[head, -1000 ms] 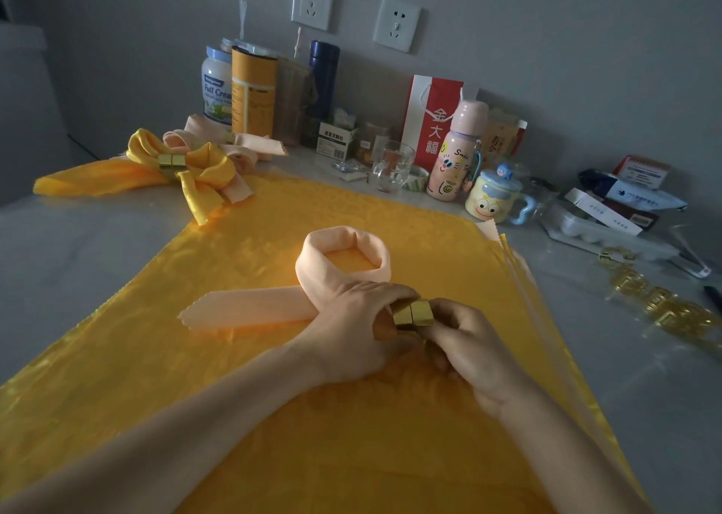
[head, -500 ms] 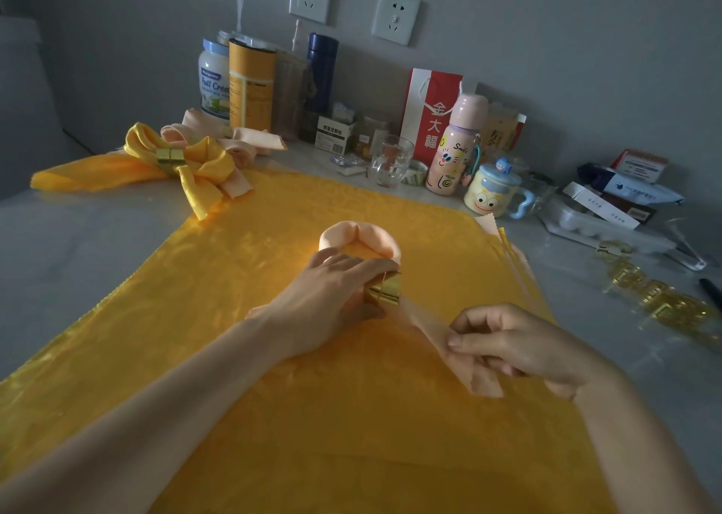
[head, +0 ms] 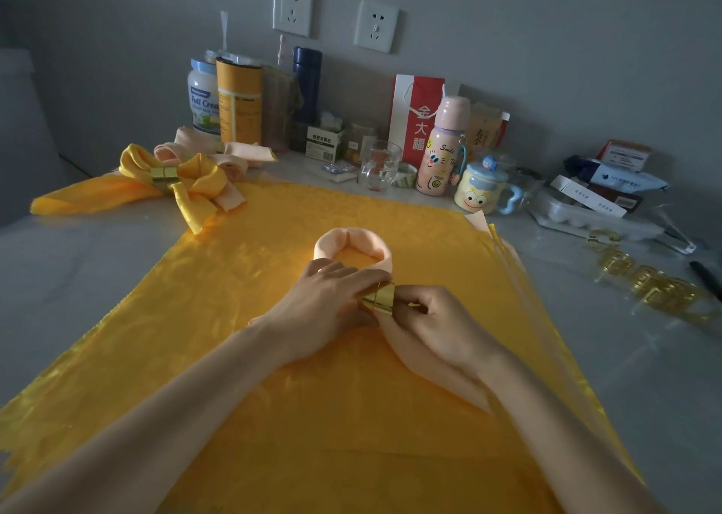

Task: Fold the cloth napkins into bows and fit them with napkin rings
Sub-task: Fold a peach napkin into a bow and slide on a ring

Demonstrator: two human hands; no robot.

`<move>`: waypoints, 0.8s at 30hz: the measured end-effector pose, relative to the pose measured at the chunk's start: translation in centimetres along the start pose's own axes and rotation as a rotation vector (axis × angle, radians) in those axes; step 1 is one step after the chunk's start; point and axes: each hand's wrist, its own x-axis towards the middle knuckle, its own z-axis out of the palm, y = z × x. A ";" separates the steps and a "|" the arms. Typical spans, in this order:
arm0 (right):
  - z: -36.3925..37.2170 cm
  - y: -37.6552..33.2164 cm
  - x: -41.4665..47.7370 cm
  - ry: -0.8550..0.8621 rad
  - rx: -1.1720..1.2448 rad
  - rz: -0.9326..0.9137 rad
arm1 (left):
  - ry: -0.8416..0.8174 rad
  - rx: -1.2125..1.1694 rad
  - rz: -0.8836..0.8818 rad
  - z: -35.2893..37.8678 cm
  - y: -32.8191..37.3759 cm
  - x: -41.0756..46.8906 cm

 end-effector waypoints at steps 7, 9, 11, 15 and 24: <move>0.5 0.5 0.1 0.043 -0.285 0.027 | -0.179 -0.331 -0.259 -3.9 1.6 2.1; 1.4 0.3 0.1 0.049 -0.304 0.030 | -0.107 -0.390 -0.349 -5.5 0.8 4.1; 2.3 0.0 0.0 0.088 -0.365 0.019 | -0.092 -0.249 -0.409 -5.3 -0.1 6.3; 3.3 -0.3 -0.7 0.210 -0.555 0.059 | -0.324 -0.157 -0.446 -2.1 -0.5 9.5; 3.1 0.5 -0.4 0.368 -0.347 0.074 | -0.444 0.223 -0.520 0.0 -1.8 10.8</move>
